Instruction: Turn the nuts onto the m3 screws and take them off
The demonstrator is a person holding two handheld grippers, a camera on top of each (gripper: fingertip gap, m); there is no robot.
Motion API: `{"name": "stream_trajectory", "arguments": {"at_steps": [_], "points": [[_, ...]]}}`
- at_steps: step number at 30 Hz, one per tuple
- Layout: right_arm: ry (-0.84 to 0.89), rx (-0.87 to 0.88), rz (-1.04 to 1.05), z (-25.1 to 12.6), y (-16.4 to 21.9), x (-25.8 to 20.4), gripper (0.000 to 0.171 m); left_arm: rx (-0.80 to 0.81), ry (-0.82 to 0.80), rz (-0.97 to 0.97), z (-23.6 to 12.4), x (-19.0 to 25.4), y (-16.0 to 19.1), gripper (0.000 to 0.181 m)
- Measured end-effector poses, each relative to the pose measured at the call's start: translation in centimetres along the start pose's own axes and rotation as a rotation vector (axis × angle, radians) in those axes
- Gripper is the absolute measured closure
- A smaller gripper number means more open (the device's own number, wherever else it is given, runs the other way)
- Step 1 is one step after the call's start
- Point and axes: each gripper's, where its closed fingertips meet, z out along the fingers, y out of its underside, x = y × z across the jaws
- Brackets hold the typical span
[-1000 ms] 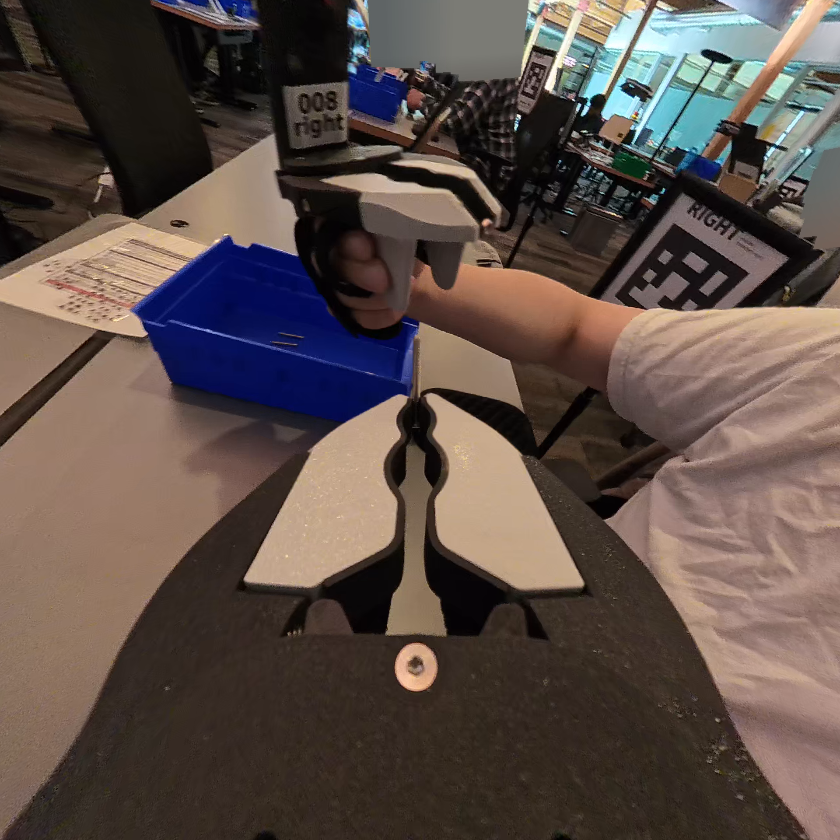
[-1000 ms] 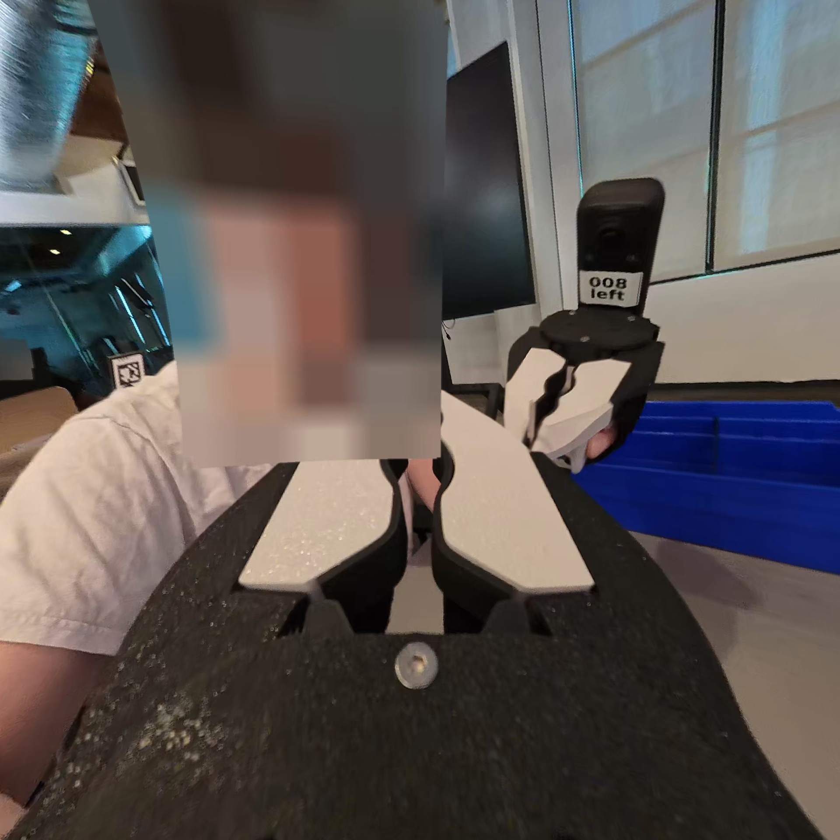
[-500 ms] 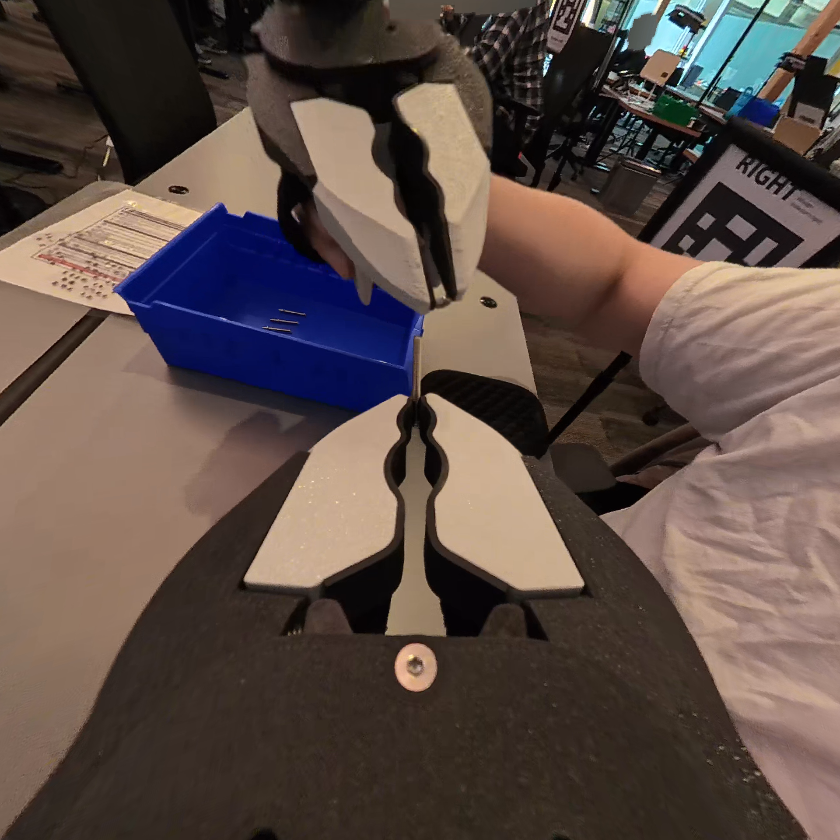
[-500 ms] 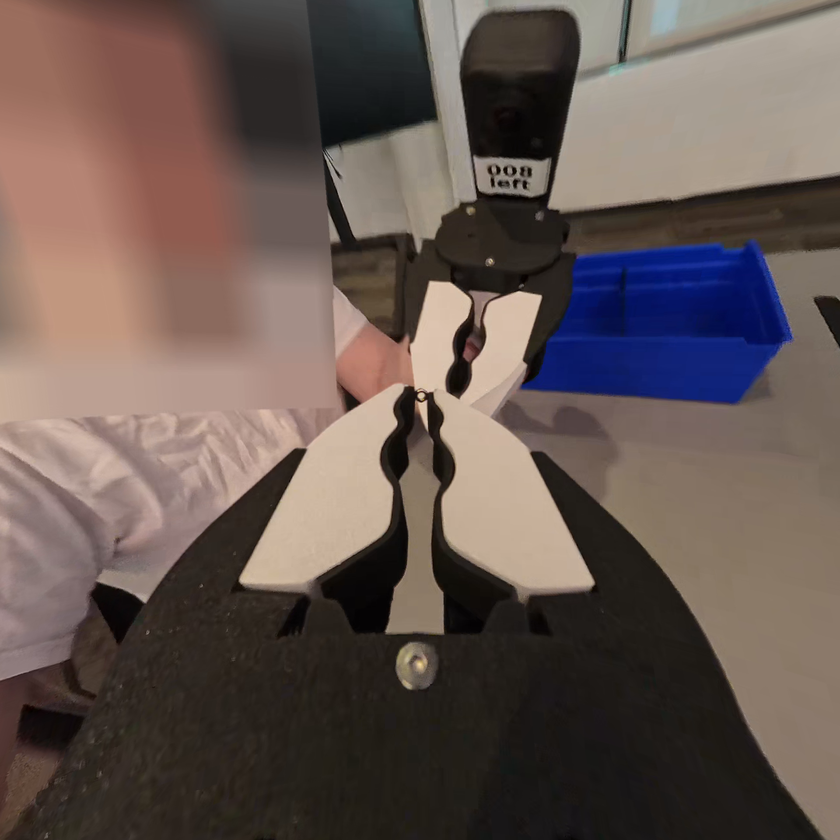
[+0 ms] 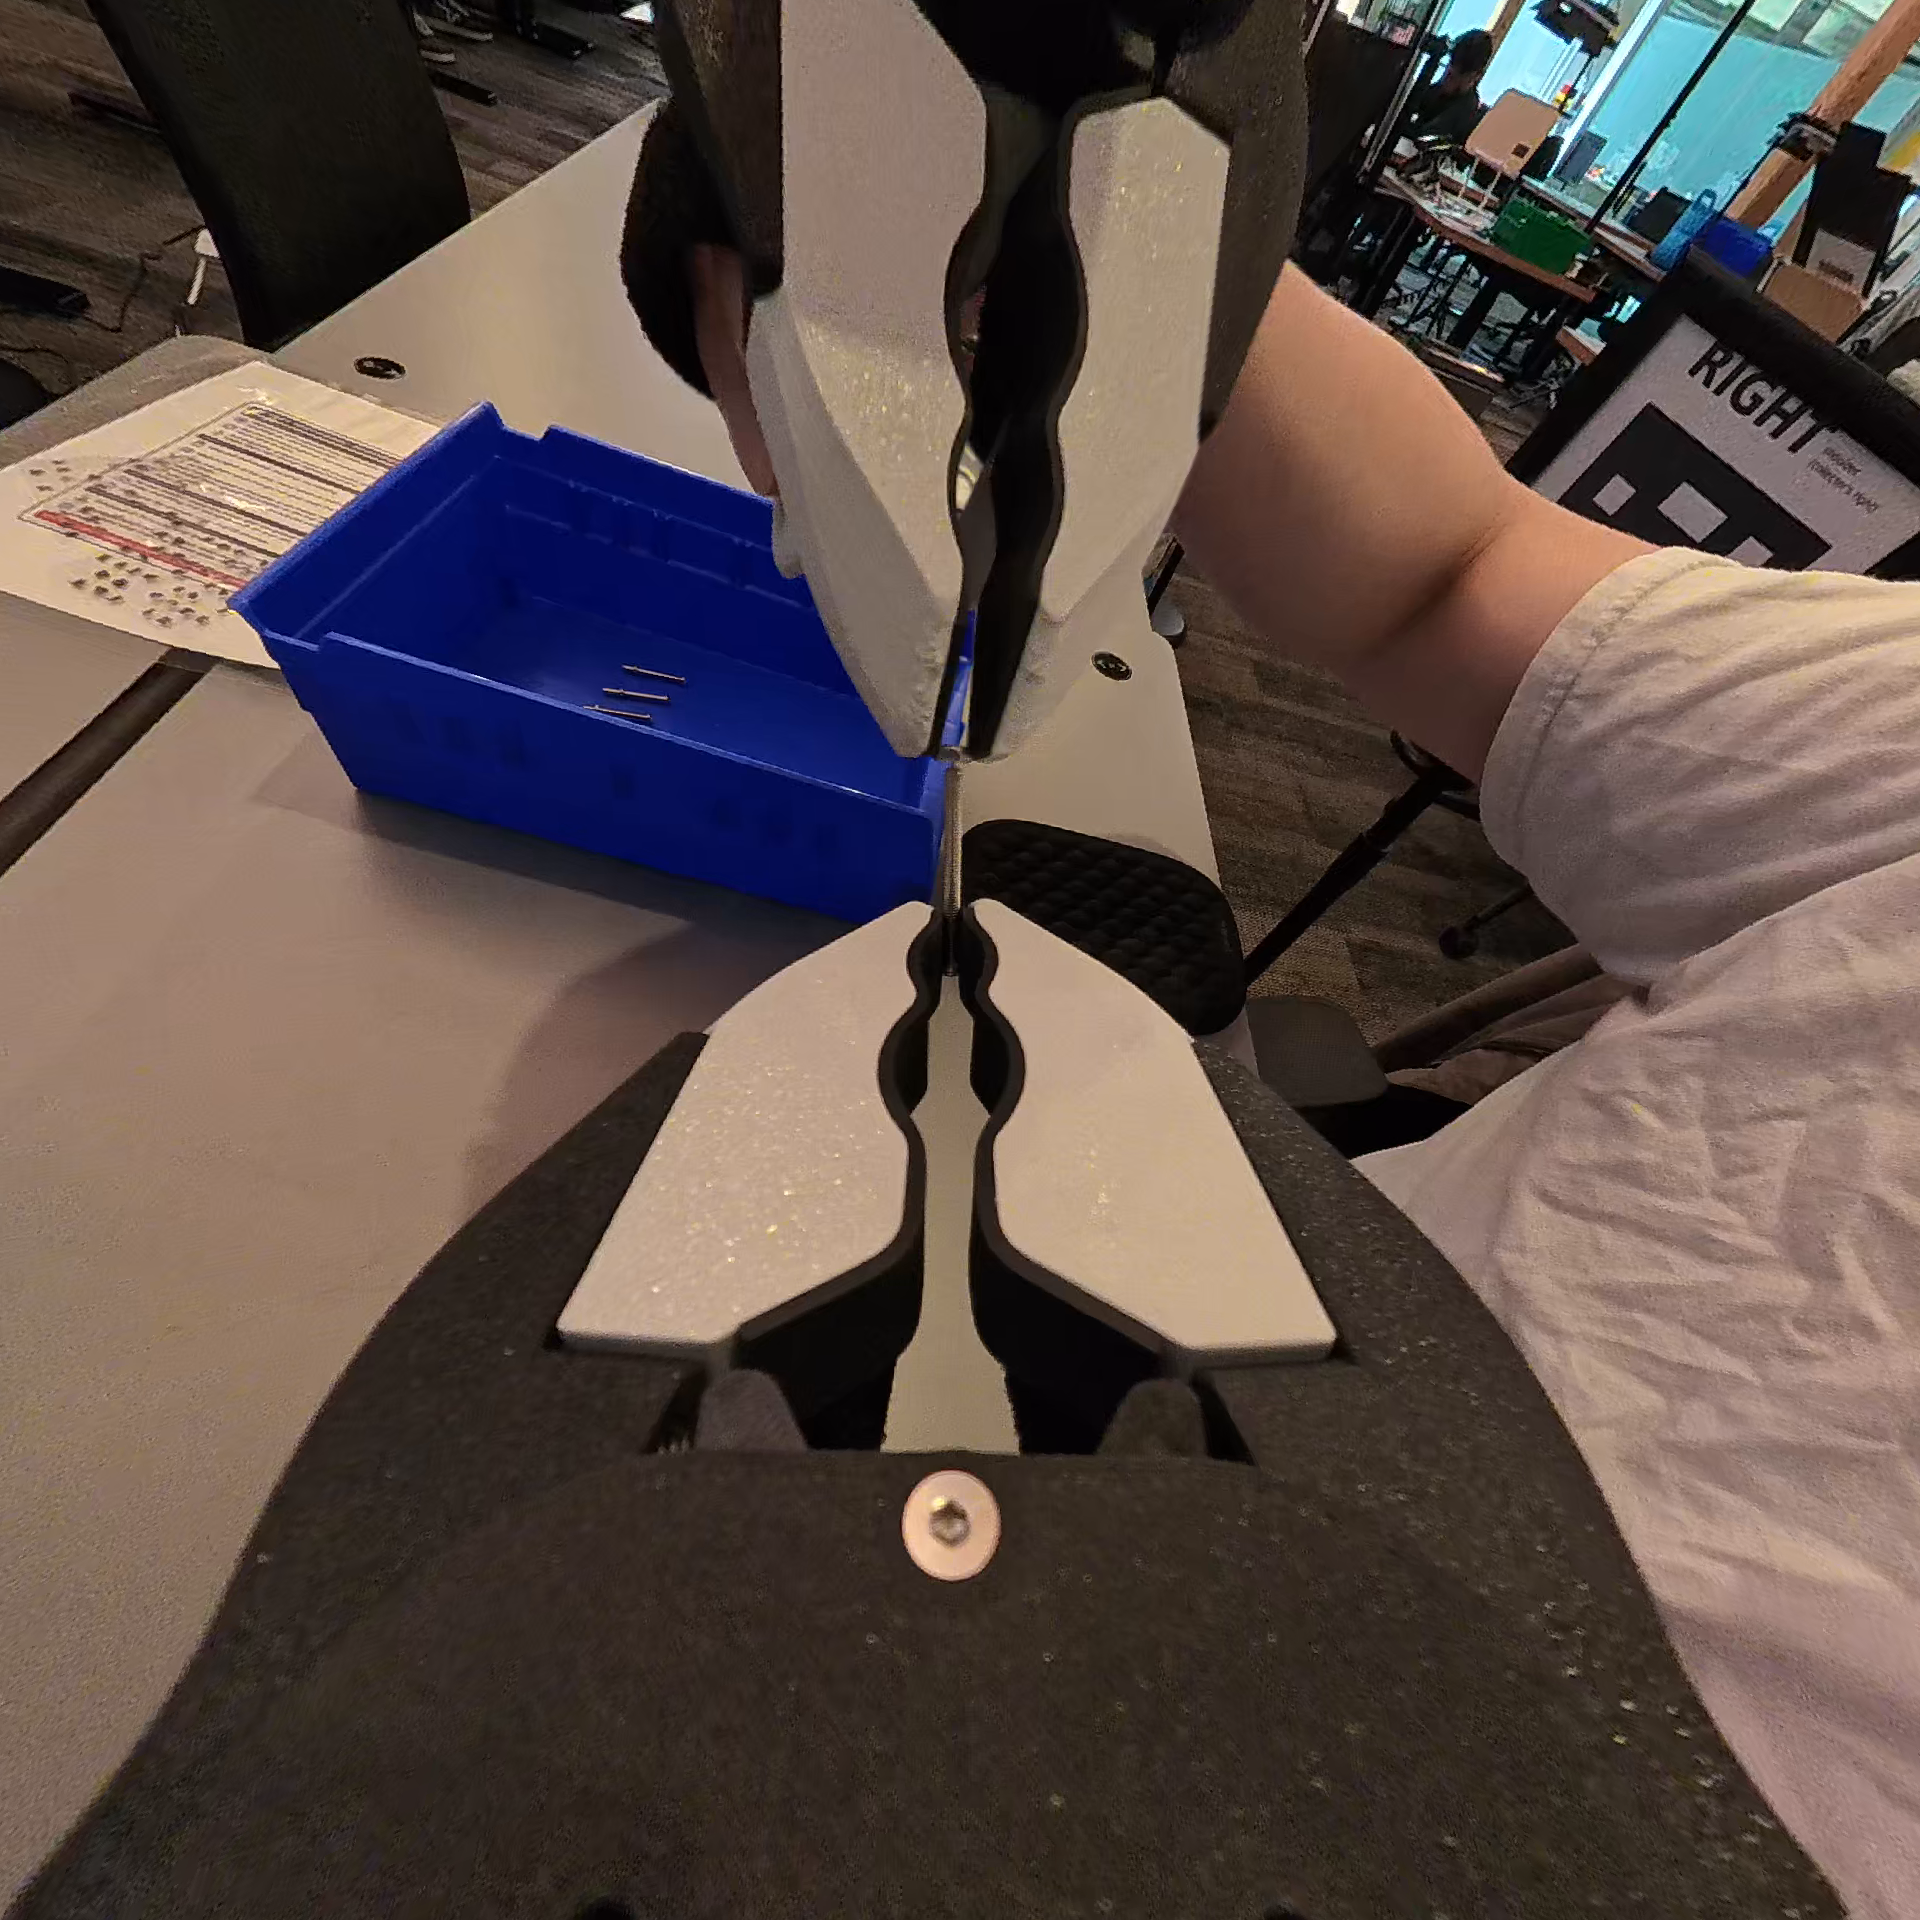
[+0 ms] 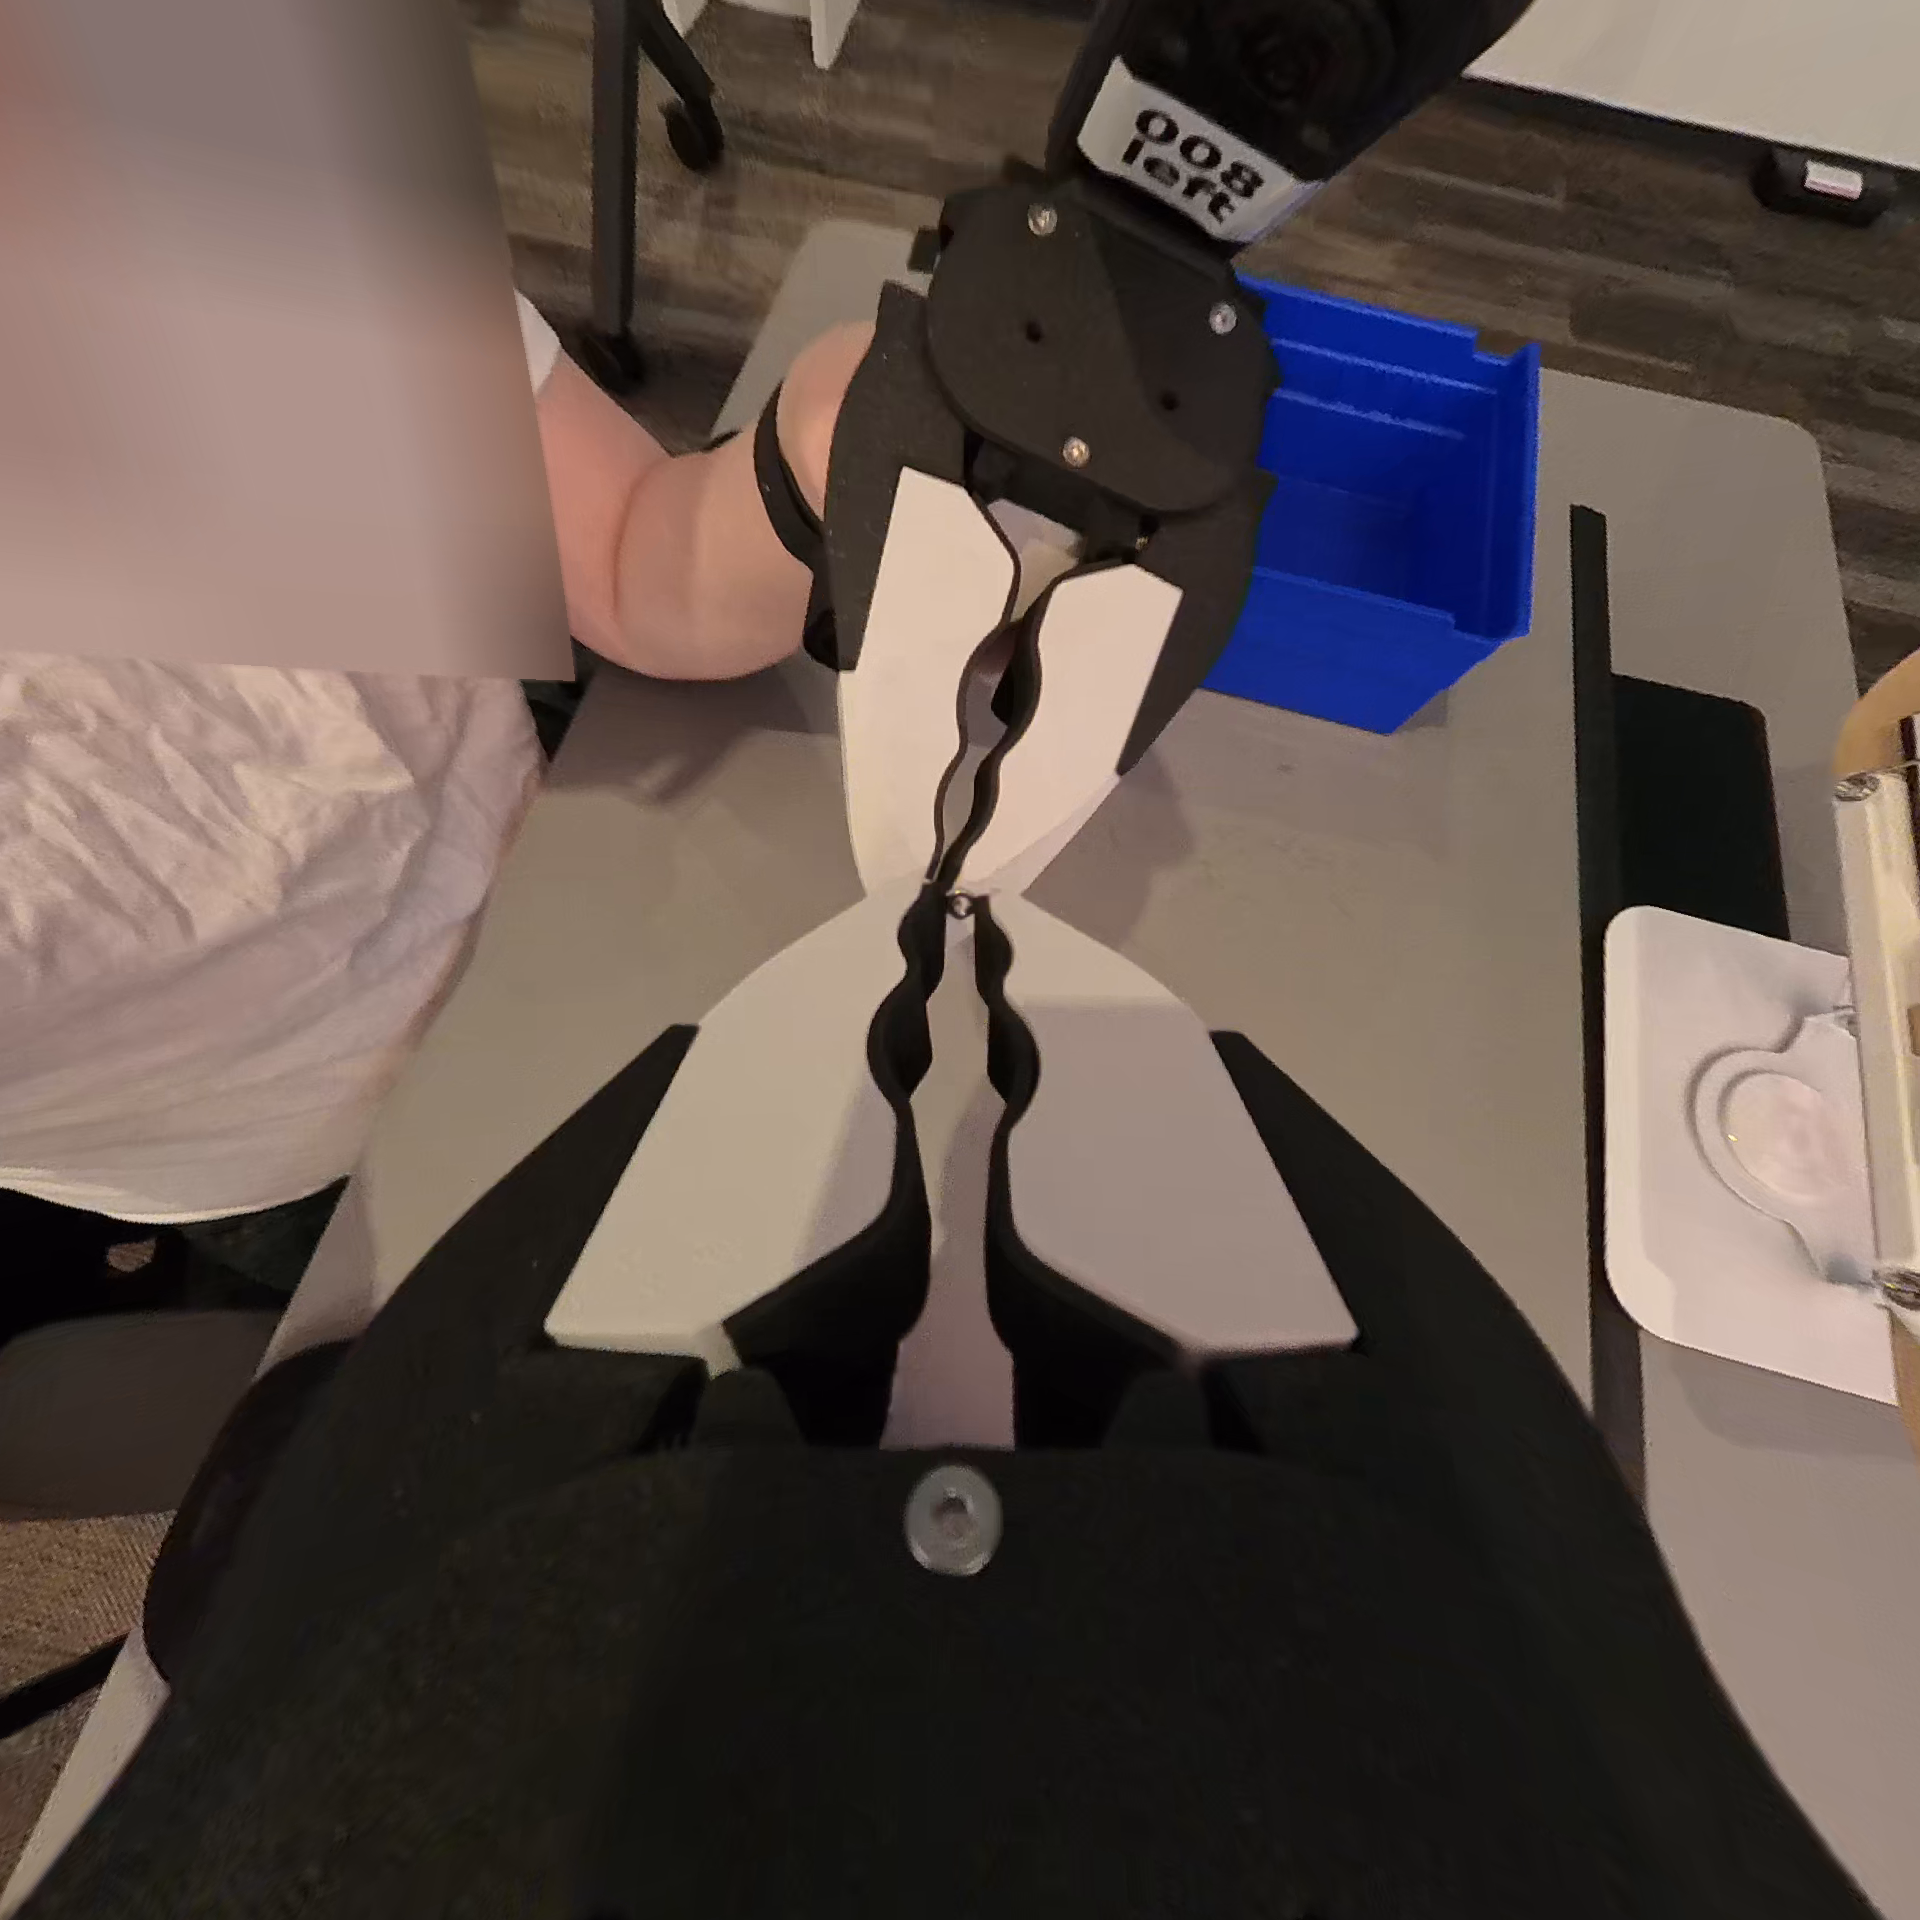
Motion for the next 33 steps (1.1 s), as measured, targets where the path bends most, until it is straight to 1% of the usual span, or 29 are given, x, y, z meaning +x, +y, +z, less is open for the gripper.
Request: {"name": "stream_trajectory", "arguments": {"at_steps": [8, 15, 20, 23, 26, 31, 33], "points": [[-0.017, -0.05, -0.009, 0.2, 0.5, -0.4, 0.166, -0.024, 0.007, 0.001, 0.2, 0.1, 0.4, 0.179], [-0.075, -0.197, -0.056, 0.9, 1.8, -1.3, 0.166, -0.11, 0.051, 0.011, 1.1, 0.5, 1.8, 0.18], [-0.093, -0.25, -0.017, 0.8, 2.1, -1.5, 0.166, -0.121, 0.035, 0.044, 1.1, 0.5, 1.9, 0.179], [-0.054, -0.273, 0.018, 0.9, 2.4, -1.1, 0.166, -0.139, -0.02, 0.055, 1.1, -0.2, 2.1, 0.18], [0.017, -0.275, 0.131, 1.2, 2.7, -0.1, 0.166, -0.154, -0.105, 0.075, 0.9, -1.4, 2.2, 0.18], [0.116, -0.206, 0.393, 1.2, 2.7, 1.0, 0.166, -0.143, -0.199, 0.079, 0.6, -2.6, 1.9, 0.18], [0.176, -0.191, 0.513, 1.3, 3.0, 1.5, 0.166, -0.164, -0.266, 0.097, 0.5, -3.3, 2.0, 0.18]]}}
